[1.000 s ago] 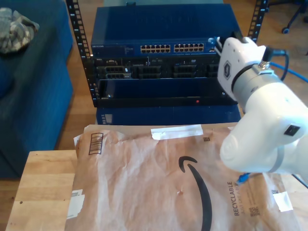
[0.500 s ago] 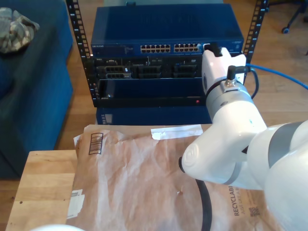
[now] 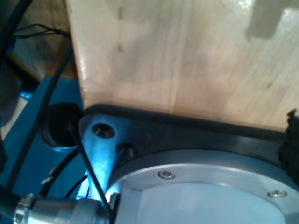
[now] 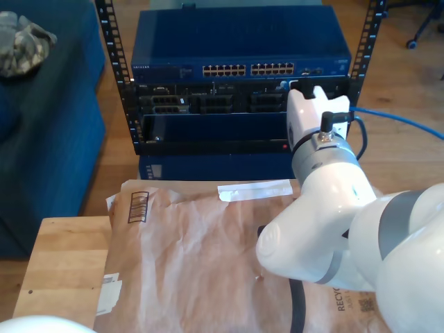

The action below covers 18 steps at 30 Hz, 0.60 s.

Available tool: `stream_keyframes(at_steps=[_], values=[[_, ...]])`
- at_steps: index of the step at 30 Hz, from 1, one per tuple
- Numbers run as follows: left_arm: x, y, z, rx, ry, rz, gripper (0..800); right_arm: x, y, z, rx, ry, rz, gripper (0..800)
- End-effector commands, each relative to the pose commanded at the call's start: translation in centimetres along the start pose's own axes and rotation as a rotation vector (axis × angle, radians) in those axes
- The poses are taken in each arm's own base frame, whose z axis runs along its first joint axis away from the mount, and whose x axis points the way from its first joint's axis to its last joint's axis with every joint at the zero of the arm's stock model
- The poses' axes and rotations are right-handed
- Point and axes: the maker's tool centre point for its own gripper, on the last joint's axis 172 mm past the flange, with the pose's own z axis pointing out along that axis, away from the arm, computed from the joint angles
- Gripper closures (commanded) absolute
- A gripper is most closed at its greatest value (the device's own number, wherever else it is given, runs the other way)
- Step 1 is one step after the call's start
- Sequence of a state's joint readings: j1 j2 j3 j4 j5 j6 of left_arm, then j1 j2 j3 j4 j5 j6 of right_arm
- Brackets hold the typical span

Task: Grab the cable and plug it in

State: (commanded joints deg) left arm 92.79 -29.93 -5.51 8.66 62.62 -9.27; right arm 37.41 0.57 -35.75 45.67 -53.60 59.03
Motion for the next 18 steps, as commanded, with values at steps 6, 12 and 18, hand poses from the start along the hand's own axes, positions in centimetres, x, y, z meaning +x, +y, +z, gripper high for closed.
stream_keyframes(at_steps=[6, 12, 18], values=[[0.1, 0.0, -0.1, 0.0, 0.002, 0.0, 0, -0.4, 2.0, 0.2, -0.042, 0.016, 0.012, 800], [0.0, 0.0, -0.1, 0.0, 0.0, 0.0, 0, -2.4, 2.5, 0.8, -0.05, -0.007, 0.004, 800], [0.1, 0.0, -0.1, 0.0, 0.002, 0.0, 0, -4.9, 3.5, 1.1, -0.065, -0.042, -0.027, 800]])
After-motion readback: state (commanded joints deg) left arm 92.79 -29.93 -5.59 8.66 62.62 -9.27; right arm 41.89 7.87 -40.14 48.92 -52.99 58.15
